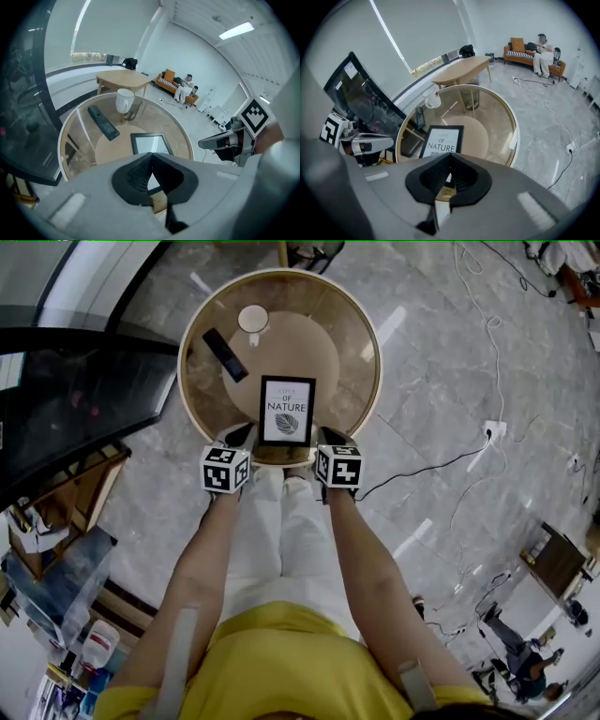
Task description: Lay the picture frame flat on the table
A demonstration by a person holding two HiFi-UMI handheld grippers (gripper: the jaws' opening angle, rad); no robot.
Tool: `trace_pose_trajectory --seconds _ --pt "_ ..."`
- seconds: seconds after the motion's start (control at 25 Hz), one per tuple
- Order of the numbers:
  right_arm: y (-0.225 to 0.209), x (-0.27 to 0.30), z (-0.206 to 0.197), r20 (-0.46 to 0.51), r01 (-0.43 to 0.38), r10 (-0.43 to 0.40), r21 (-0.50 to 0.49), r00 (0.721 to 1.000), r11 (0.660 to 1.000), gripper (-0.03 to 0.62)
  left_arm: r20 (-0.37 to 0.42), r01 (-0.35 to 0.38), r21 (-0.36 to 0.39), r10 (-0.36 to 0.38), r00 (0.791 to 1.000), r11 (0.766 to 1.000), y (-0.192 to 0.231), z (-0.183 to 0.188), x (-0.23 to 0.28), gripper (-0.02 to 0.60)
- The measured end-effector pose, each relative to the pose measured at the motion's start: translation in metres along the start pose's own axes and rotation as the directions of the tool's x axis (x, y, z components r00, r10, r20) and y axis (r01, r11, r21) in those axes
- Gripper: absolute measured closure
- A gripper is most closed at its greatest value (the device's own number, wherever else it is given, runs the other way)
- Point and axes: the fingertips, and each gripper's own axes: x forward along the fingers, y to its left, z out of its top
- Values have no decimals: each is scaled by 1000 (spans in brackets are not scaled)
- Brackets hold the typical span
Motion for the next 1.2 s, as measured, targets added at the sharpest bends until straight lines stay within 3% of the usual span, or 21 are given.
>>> trace_pose_trajectory --seconds 0.2,0.4,0.56,0.76,0.88,1.04,1.2 --pt "25 -70 45 152 17 -16 -10 988 1000 594 152 33 -4 -32 988 999 -37 56 -57 583" --pt "51 -166 104 378 59 -29 -68 925 996 594 335 9 88 -38 941 996 -80 130 -136 583" --pt "70 -253 141 548 102 -23 -115 836 988 593 469 -44 149 -31 882 988 -115 181 -205 583" --pt "110 -353 176 729 193 25 -214 684 958 594 626 -111 211 -47 778 971 -152 231 -291 583" --pt "137 -396 181 789 234 67 -261 610 937 593 686 -153 245 -60 725 957 -169 245 -335 583" --pt "161 -436 193 834 240 137 -305 534 922 594 742 -187 265 -77 666 946 -191 262 -373 583" --pt "175 -461 197 851 243 161 -316 499 917 594 758 -203 283 -89 646 937 -210 267 -394 583"
